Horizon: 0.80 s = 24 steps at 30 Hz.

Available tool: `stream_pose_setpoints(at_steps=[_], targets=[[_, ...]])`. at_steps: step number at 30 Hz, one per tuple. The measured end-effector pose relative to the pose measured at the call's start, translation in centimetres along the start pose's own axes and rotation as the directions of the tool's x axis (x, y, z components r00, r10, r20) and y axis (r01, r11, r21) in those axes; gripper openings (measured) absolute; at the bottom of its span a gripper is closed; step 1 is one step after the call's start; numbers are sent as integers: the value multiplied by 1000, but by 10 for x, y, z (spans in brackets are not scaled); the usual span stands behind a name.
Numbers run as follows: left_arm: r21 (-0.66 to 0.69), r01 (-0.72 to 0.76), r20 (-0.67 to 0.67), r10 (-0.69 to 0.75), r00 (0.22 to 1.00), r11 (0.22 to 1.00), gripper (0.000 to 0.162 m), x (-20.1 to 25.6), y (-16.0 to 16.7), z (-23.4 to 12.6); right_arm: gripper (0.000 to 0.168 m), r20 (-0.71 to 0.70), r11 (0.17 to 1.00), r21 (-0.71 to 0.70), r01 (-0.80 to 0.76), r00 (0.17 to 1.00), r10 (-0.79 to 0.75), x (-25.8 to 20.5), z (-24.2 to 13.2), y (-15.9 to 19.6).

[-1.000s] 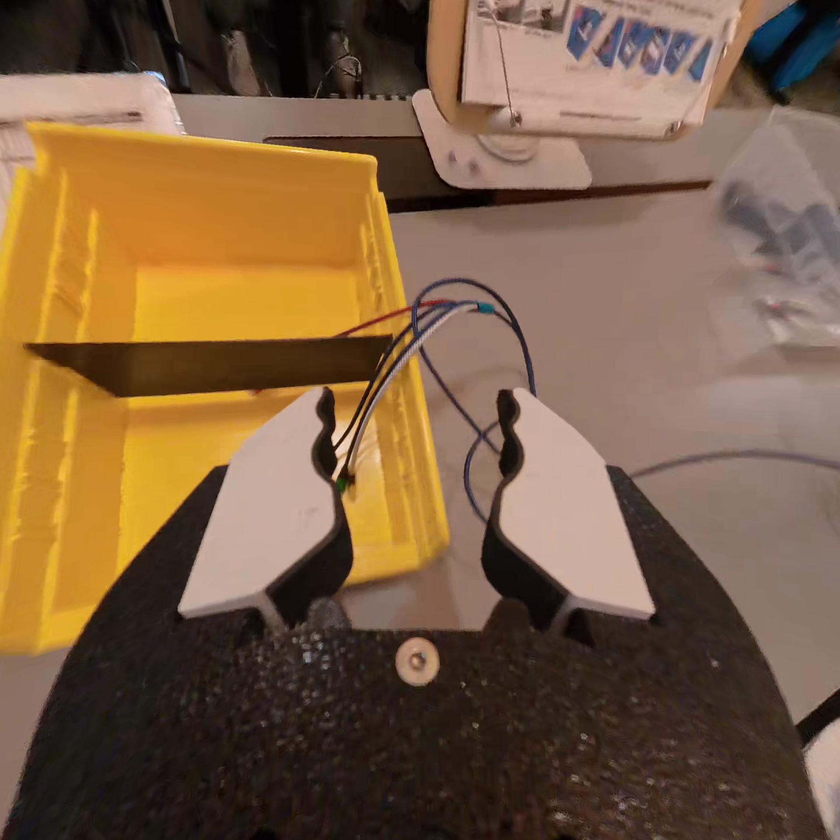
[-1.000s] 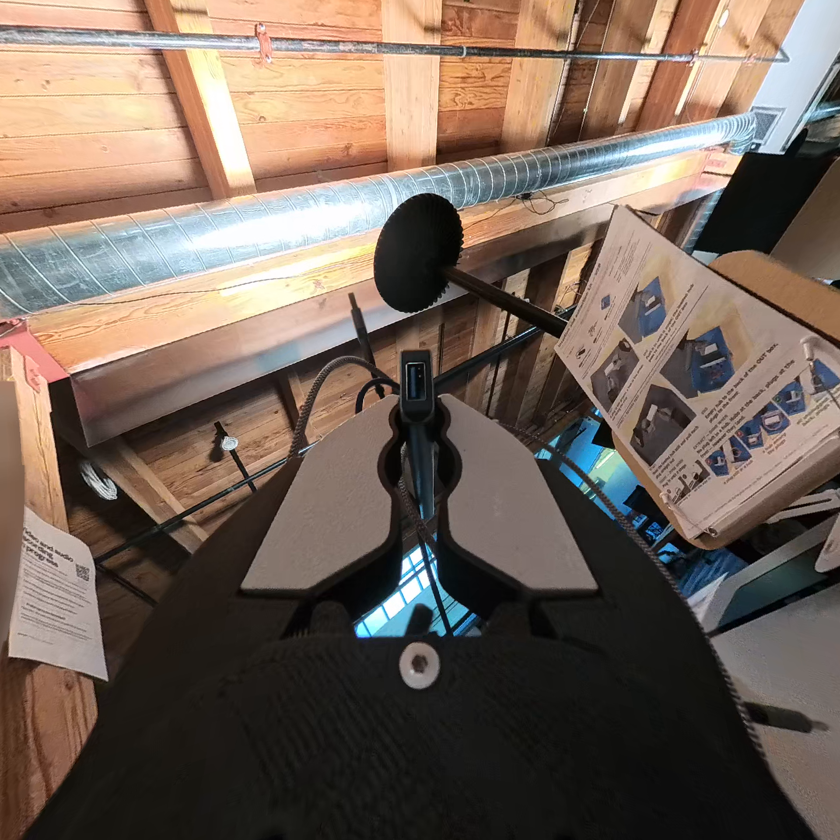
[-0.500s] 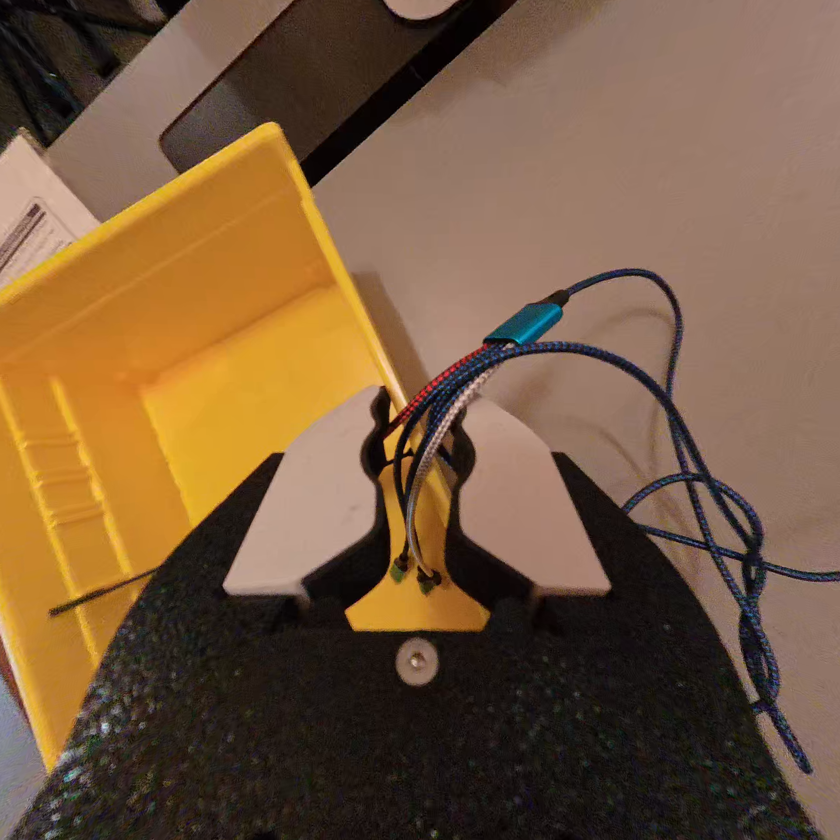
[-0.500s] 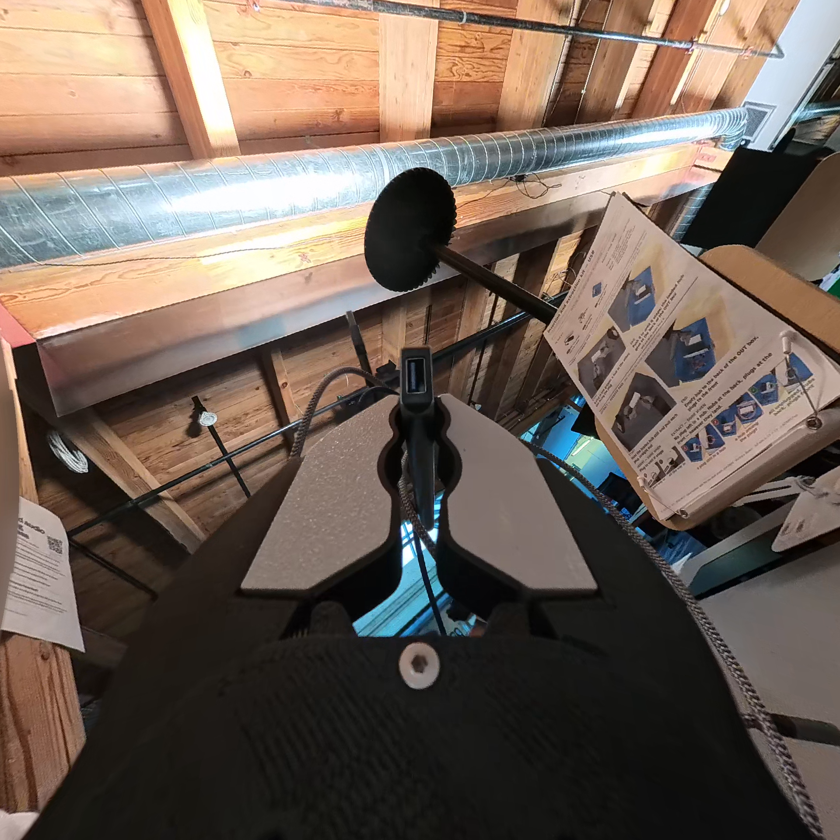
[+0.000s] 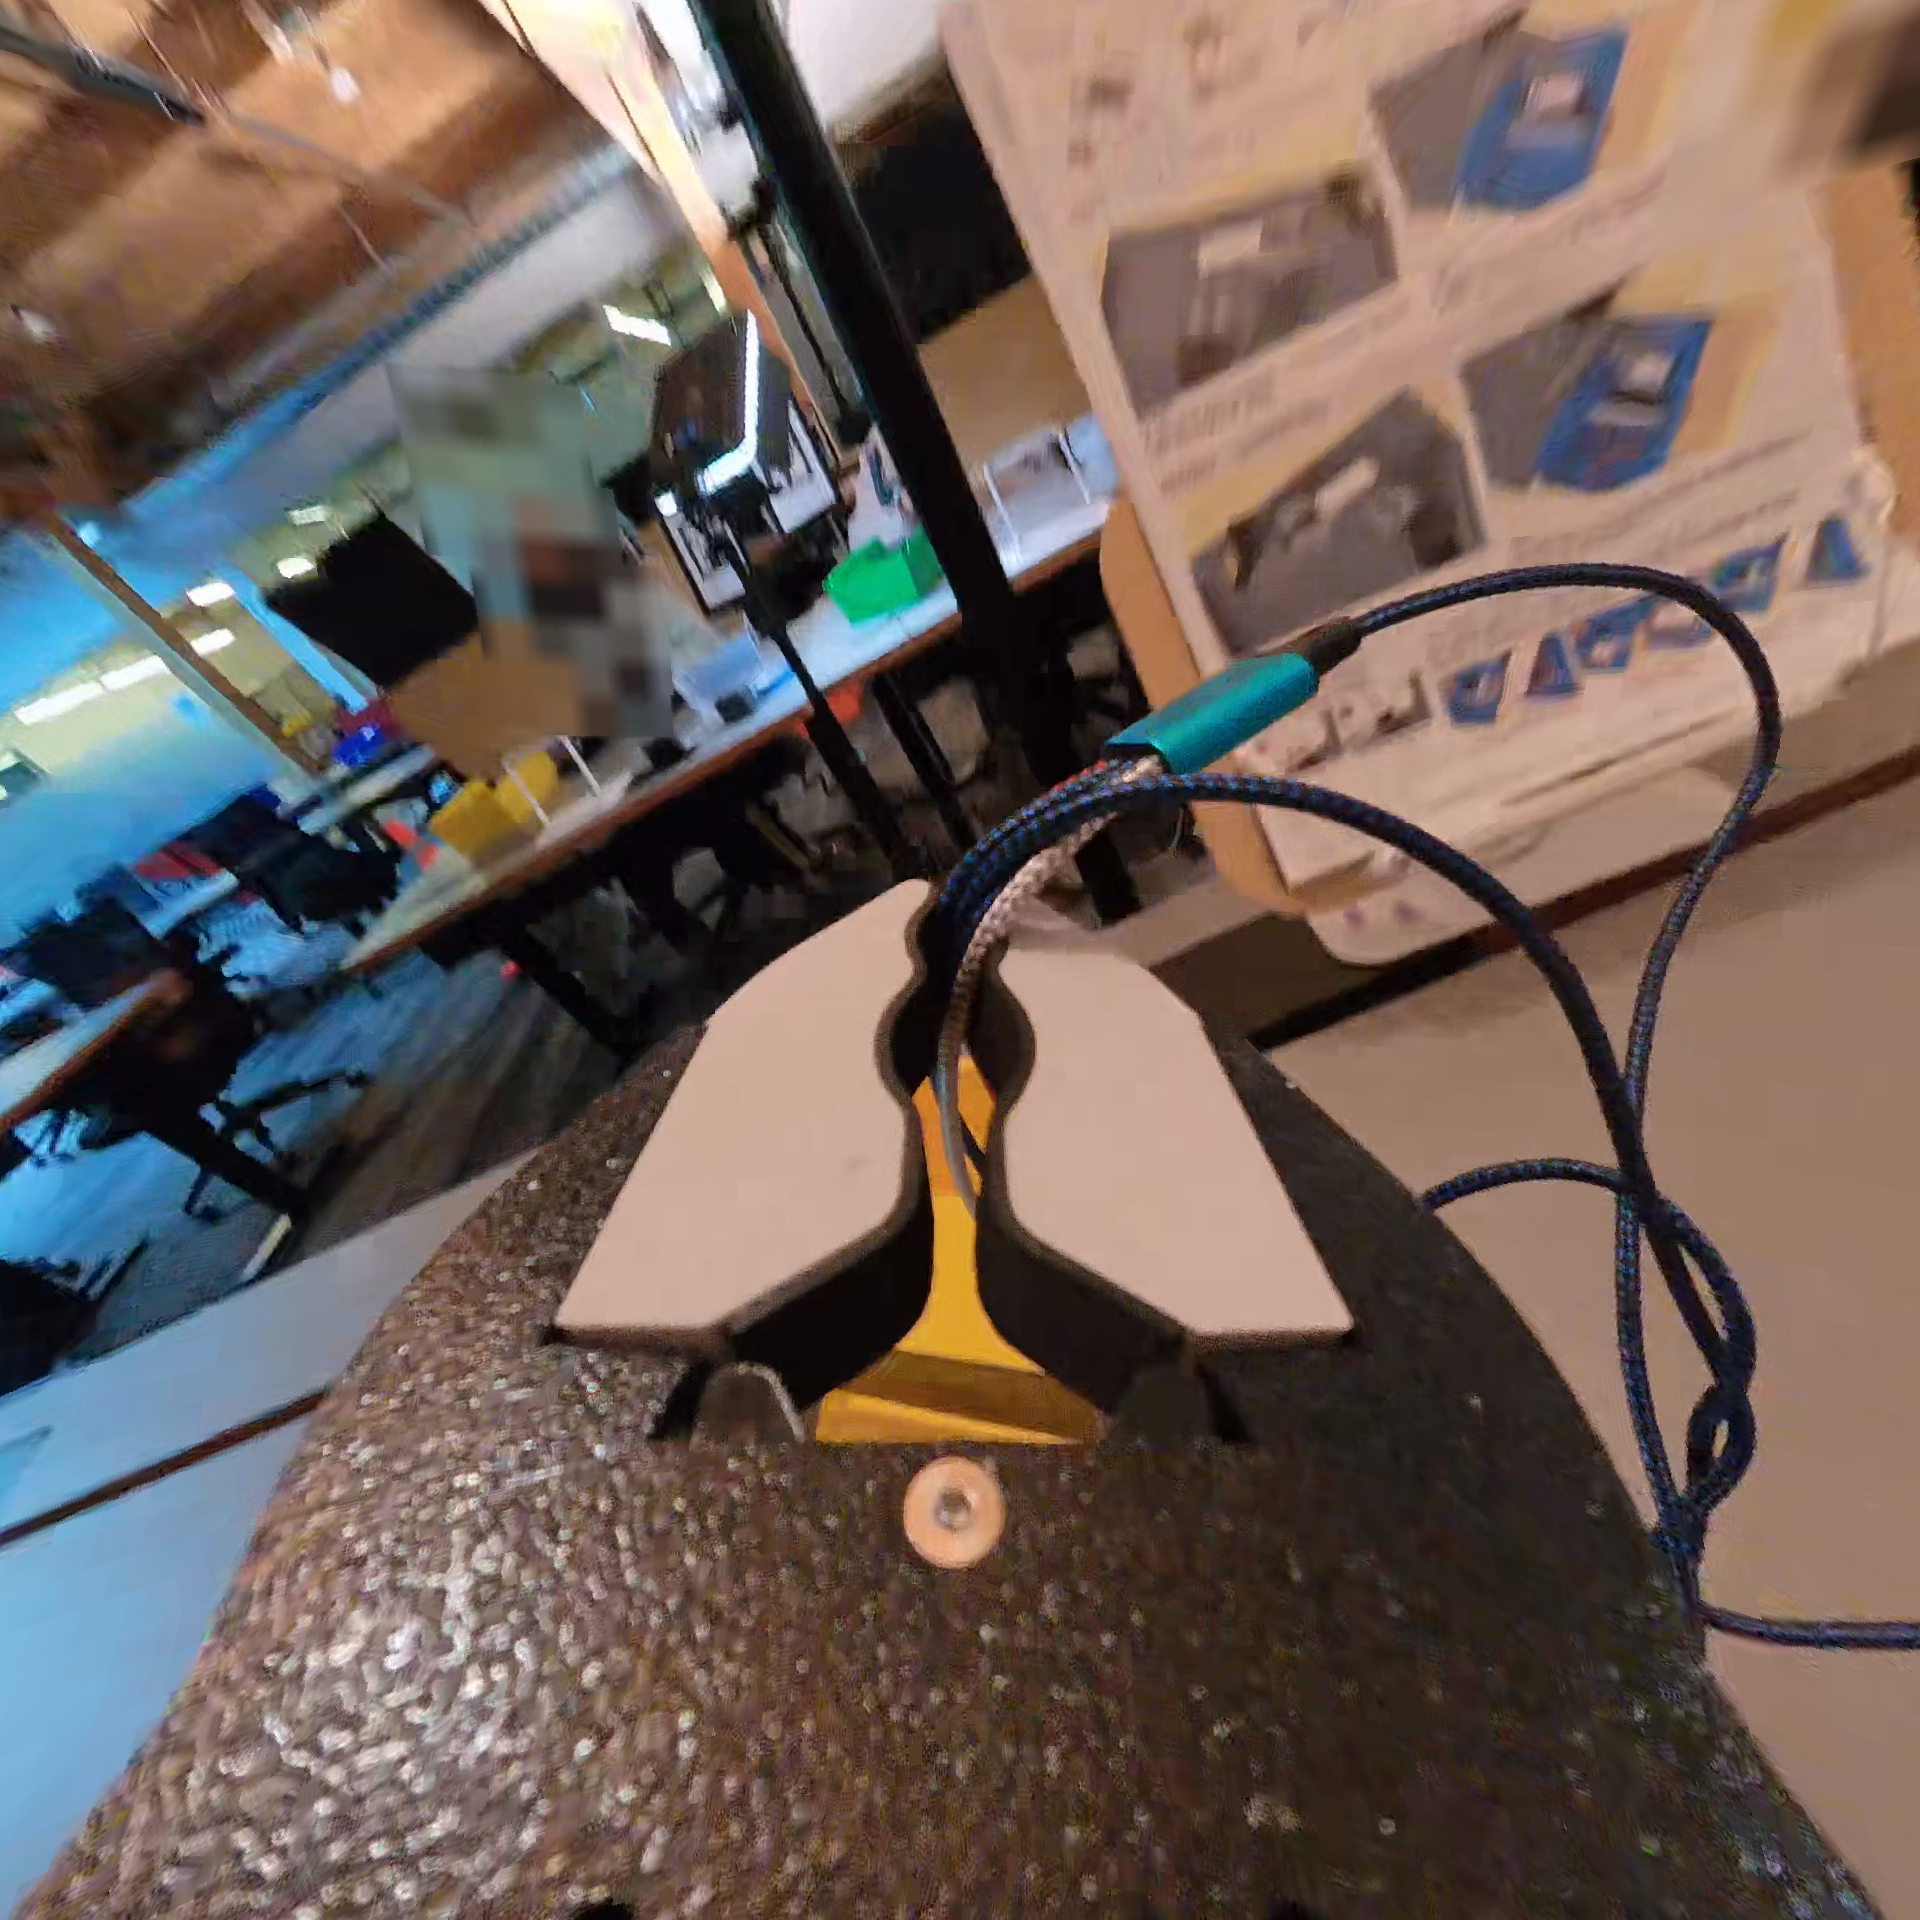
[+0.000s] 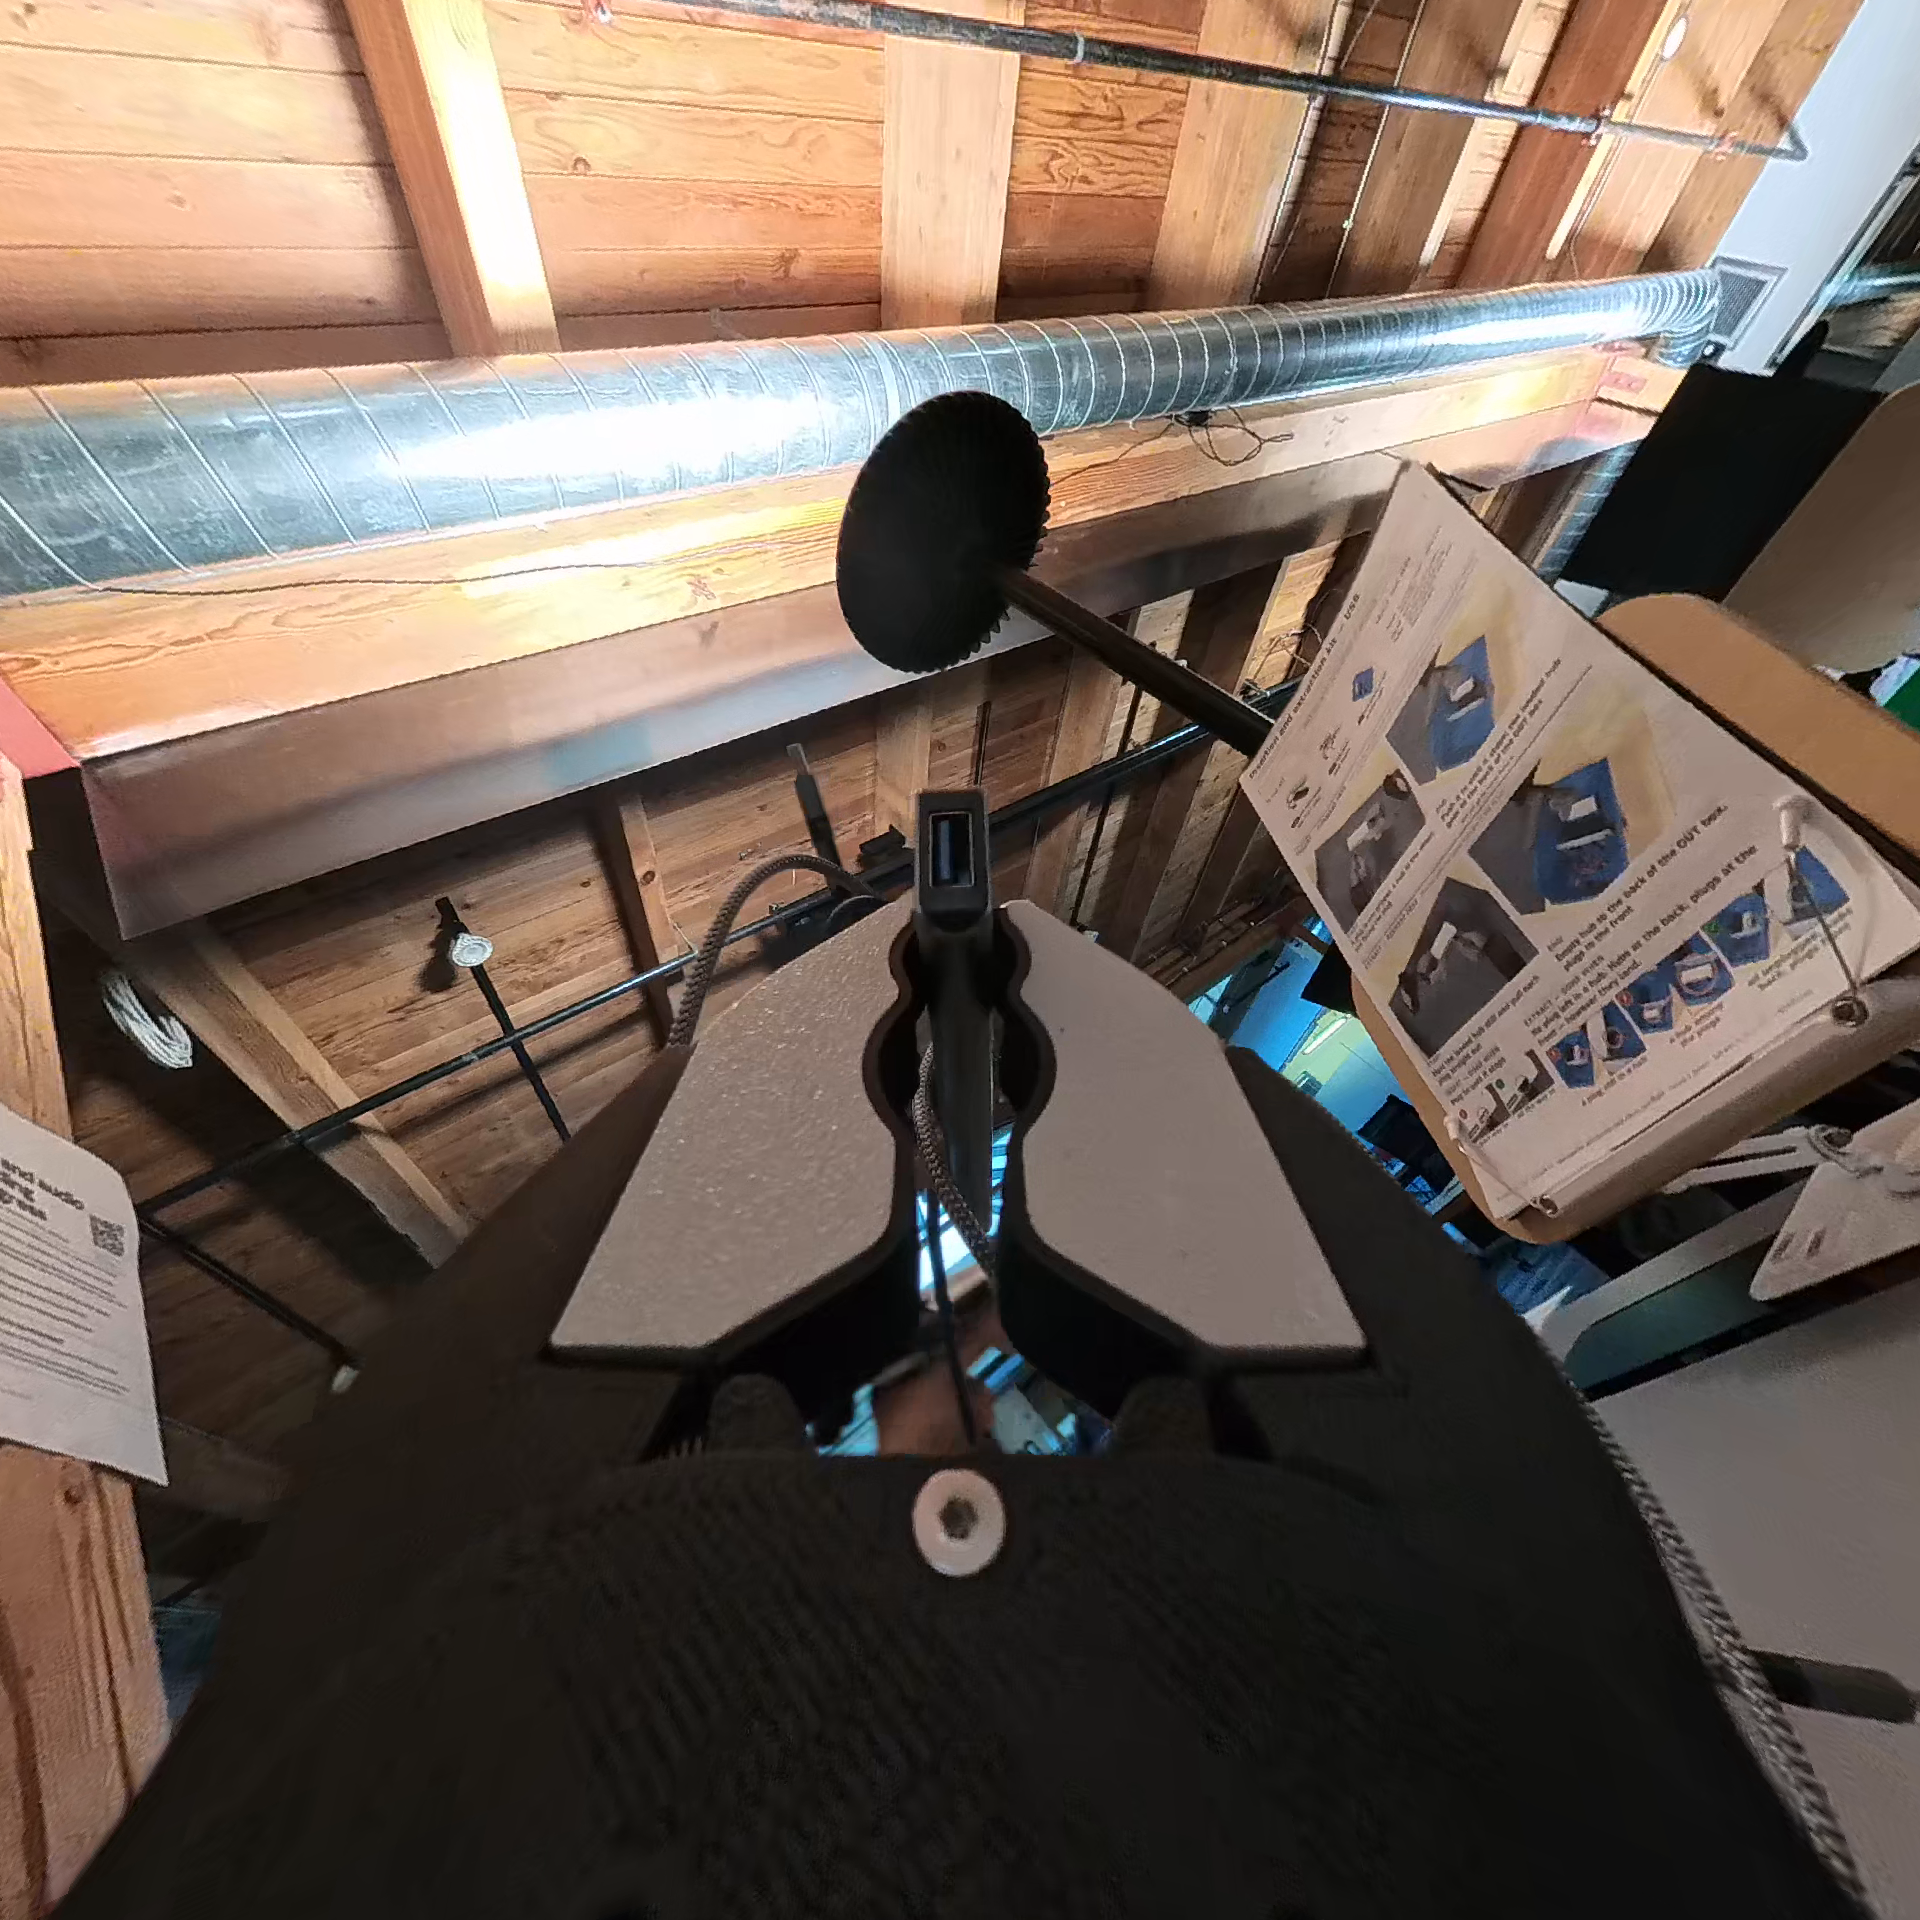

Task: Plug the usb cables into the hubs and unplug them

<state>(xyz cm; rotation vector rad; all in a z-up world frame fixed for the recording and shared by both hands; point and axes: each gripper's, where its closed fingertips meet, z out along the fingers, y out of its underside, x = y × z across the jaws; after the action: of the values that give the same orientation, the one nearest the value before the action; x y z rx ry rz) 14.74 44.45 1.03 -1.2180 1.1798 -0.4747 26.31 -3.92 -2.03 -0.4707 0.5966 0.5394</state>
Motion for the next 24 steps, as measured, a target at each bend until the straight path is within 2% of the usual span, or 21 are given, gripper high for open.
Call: stream_pose_setpoints(at_steps=[2,3,4,6,9,11,13,16,19,21,23,24], targets=[[139,12,-9,-10,1000,990,1,11,-62,-36,11,-3,1000,6,20,1000,-20,0,0,-5],[186,41,-56,-31,998,982,1,24,-88,-55,11,-4,1000,11,29,1000,-29,-1,-1,-8],[182,71,-135,-46,990,981,1,42,-107,-70,11,-4,999,18,41,999,-41,-1,-1,-12],[57,101,-353,-75,932,993,1,92,-116,-89,10,-20,998,26,58,998,-57,0,-2,-17],[-176,90,-649,-184,738,980,1,174,-88,-103,11,-55,998,15,55,997,-54,5,-4,-17],[-320,71,-729,-293,619,945,1,215,-54,-97,11,-58,1000,27,-5,998,7,6,-5,-13],[-403,46,-732,-352,583,914,1,245,-15,-79,10,-56,994,49,-98,993,101,9,-8,-7],[-483,4,-693,-385,609,876,7,274,41,-45,10,-96,984,69,-167,980,173,16,-13,4],[-528,-39,-653,-376,657,849,41,284,76,-22,10,-160,984,92,-152,973,165,24,-19,7],[-532,-16,-578,-350,737,846,43,269,83,-9,11,-198,988,103,-114,971,133,27,-24,5],[-518,72,-413,-323,852,853,50,229,83,1,10,-235,990,129,-49,969,79,28,-31,-4],[-504,144,-307,-333,892,852,45,206,80,-1,11,-239,990,138,-22,969,55,27,-34,-10]])
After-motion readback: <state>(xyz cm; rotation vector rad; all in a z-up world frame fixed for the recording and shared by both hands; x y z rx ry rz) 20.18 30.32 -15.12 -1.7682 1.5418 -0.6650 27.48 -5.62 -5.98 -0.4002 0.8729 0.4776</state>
